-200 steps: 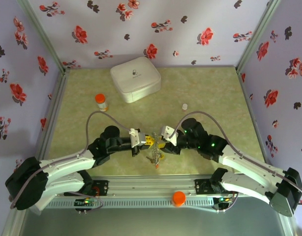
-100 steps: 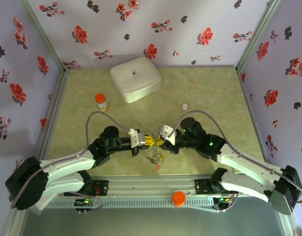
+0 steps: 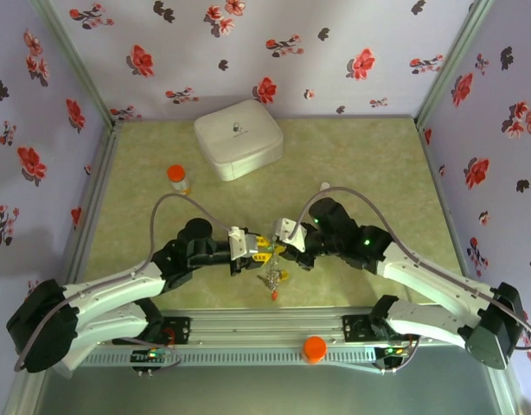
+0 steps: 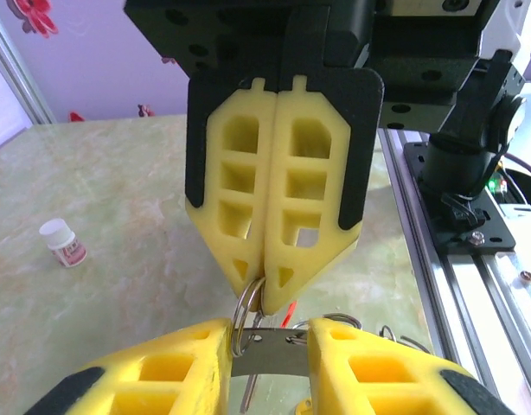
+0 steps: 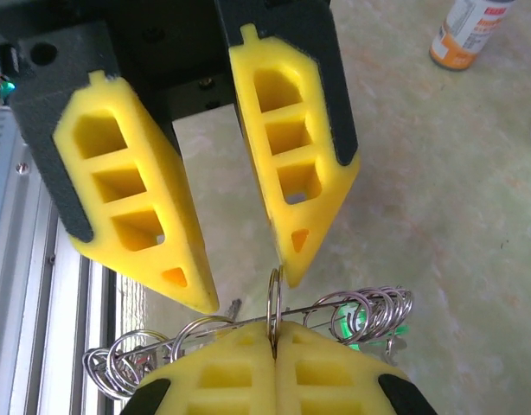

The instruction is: Put the keys on the keyring

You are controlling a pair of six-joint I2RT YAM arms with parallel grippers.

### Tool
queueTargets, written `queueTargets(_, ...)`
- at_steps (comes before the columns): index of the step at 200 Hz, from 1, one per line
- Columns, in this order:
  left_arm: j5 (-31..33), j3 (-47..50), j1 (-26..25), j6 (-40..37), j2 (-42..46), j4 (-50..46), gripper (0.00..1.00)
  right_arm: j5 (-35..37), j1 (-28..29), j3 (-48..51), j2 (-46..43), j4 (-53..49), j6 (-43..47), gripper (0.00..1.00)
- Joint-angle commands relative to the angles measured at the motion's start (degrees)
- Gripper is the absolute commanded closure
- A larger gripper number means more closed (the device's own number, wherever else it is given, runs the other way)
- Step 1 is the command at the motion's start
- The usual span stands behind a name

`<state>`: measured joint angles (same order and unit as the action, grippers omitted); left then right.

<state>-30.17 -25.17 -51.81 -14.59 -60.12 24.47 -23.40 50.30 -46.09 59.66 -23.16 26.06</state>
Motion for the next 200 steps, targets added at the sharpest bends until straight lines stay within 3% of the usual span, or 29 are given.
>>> queueTargets(1, 0.2, -2.9, -0.2, -3.7, 1.1, -7.5, 0.71, 2.8, 1.4, -4.4, 1.5, -6.5, 4.5, 1.00)
queueTargets(110, -2.4, -6.1, -0.2, -6.0, -2.8, -8.8, 0.79, 4.3, 4.2, -7.9, 3.4, -8.1, 6.0, 1.00)
queueTargets(157, -3.5, -6.3, -0.2, -6.5, -2.2, -9.3, 0.92, 4.6, 4.2, -7.7, 3.1, -6.8, 4.7, 1.00)
queueTargets(183, -3.5, -5.0, -0.2, -6.2, -1.2, -8.0, 0.99, 6.0, 3.8, -5.0, 0.1, -4.9, 2.6, 0.76)
queueTargets(200, -3.5, -2.7, -0.2, -4.0, -0.8, -3.4, 1.00, 5.7, 3.1, -2.1, -2.6, -3.3, 1.1, 0.68)
